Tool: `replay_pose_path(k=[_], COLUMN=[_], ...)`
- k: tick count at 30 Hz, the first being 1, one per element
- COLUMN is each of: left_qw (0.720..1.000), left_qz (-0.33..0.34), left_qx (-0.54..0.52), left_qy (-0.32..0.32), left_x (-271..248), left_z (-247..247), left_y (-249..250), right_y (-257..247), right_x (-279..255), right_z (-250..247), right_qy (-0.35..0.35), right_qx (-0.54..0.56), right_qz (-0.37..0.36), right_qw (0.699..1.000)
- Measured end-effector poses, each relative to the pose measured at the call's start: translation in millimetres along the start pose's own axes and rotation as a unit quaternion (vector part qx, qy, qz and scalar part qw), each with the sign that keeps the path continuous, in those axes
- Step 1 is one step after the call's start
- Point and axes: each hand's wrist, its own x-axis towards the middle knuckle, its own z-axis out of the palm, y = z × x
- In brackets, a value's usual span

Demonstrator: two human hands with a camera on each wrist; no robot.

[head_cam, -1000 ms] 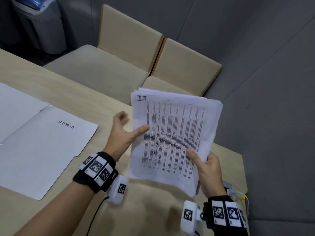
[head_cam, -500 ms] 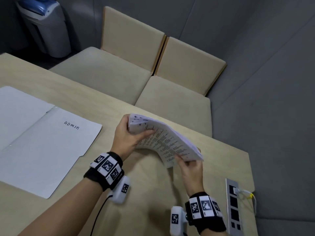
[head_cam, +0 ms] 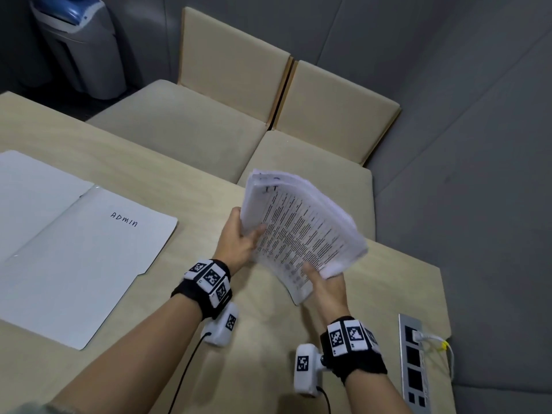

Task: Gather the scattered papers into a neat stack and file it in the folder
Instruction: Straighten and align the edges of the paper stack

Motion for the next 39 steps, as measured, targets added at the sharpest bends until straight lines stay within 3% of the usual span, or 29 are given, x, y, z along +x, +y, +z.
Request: replay_pose_path(k=[5,7,9,11,13,16,19,22,24,27,30,32,35,37,39], left_qw=[0.997,0.985,0.958,0.927,0.926,0.951,0.970,0.992,0.994,0.996,0.982,0.981,0.976,0.965,0.969], left_qz=[-0.002,-0.016,-0.037,-0.085,-0.130,-0.133,-0.099,-0.080,-0.040,0.046,0.067,0.029,-0.066,-0.096,-0.081], left_qx=[-0.077,-0.165,-0.278,-0.363,-0.355,-0.278,-0.212,-0.064,-0.016,-0.069,-0.131,-0.136,-0.195,-0.236,-0.214], left_qy=[0.031,0.044,0.057,0.038,-0.008,0.020,0.067,-0.072,-0.097,0.046,0.122,0.136,0.071,0.055,0.089], left_x=[-9.7,-11.9,-10.8,-12.8,-20.2,-18.0,4.7,18.4,14.1,-5.2,-24.9,-31.6,-36.7,-36.6,-32.8], left_z=[-6.7,-7.9,-6.5,0.3,10.2,3.8,-39.0,-65.6,-57.0,-28.5,-8.5,-7.0,-17.4,-21.4,-22.3], left_y=[9.8,10.9,8.7,2.8,-2.0,-2.6,10.1,27.8,36.9,33.1,11.2,-10.2,-41.7,-53.5,-55.9], right_y=[-22.2,-19.3,-13.3,-10.2,-14.9,-31.0,-53.3,-62.0,-55.2,-35.8,-19.9,5.7,44.1,52.9,50.7], right_x=[-11.1,-16.3,-22.9,-28.2,-30.4,-29.3,-31.1,-29.7,-26.5,-28.4,-34.8,-30.7,-24.3,-22.0,-16.6], right_z=[-23.2,-34.0,-36.9,-30.4,-19.8,-21.9,-41.3,-48.3,-42.0,-18.7,8.4,16.2,18.8,17.2,14.0], right_qy=[-0.001,0.011,0.024,0.020,0.025,0.053,0.042,0.030,0.041,0.090,0.116,0.093,0.037,0.011,0.030], right_qx=[0.024,0.058,0.162,0.266,0.290,0.220,0.114,0.021,-0.022,-0.034,0.021,0.006,-0.063,-0.090,-0.103], right_qz=[-0.031,-0.011,0.022,0.034,0.022,-0.023,-0.075,-0.119,-0.149,-0.181,-0.157,-0.103,-0.049,-0.056,-0.074], right_qw=[0.999,0.998,0.986,0.963,0.957,0.974,0.990,0.992,0.988,0.979,0.981,0.990,0.996,0.994,0.991])
